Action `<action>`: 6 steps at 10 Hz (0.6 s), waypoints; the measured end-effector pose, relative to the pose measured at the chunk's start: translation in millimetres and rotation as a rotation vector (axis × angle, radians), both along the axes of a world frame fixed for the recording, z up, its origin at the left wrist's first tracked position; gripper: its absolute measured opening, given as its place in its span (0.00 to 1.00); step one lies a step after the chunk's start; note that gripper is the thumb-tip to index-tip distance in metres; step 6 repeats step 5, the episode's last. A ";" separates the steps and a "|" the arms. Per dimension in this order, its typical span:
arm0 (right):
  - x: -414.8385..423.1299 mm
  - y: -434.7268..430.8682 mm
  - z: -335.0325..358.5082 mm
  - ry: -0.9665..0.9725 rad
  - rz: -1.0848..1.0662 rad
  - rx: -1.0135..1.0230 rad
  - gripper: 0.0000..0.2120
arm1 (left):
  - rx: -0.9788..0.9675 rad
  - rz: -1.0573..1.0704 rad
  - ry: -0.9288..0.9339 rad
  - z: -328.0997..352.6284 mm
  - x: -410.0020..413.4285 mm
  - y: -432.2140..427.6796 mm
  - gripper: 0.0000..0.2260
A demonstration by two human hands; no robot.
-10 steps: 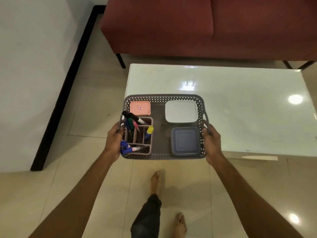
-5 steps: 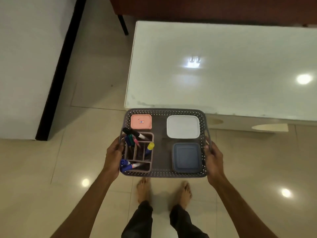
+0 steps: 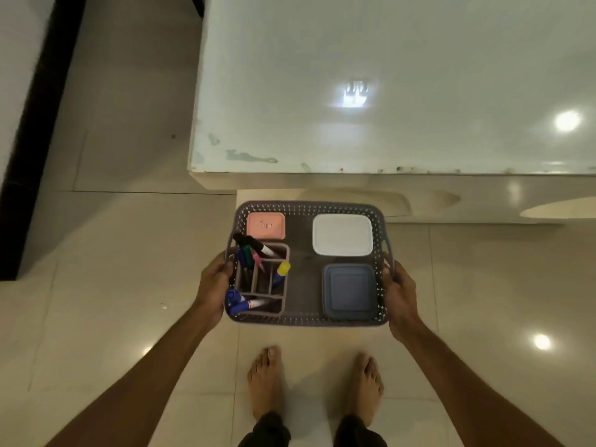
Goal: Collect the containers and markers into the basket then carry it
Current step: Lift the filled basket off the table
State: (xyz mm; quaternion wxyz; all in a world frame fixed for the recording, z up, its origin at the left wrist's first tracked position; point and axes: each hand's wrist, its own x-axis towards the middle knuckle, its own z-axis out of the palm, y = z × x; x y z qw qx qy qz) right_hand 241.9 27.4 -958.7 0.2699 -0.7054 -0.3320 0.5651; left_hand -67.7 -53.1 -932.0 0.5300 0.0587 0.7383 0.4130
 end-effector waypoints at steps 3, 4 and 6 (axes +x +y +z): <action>-35.5 139.4 -114.9 -0.030 -0.039 0.100 0.14 | 0.133 0.024 -0.016 -103.5 -46.8 135.6 0.11; -47.5 183.8 -136.3 -0.051 -0.034 0.111 0.10 | 0.043 0.002 0.058 -121.6 -57.2 170.1 0.11; -61.6 217.3 -150.7 -0.052 -0.109 0.125 0.10 | -0.021 -0.058 0.087 -142.2 -66.2 191.7 0.14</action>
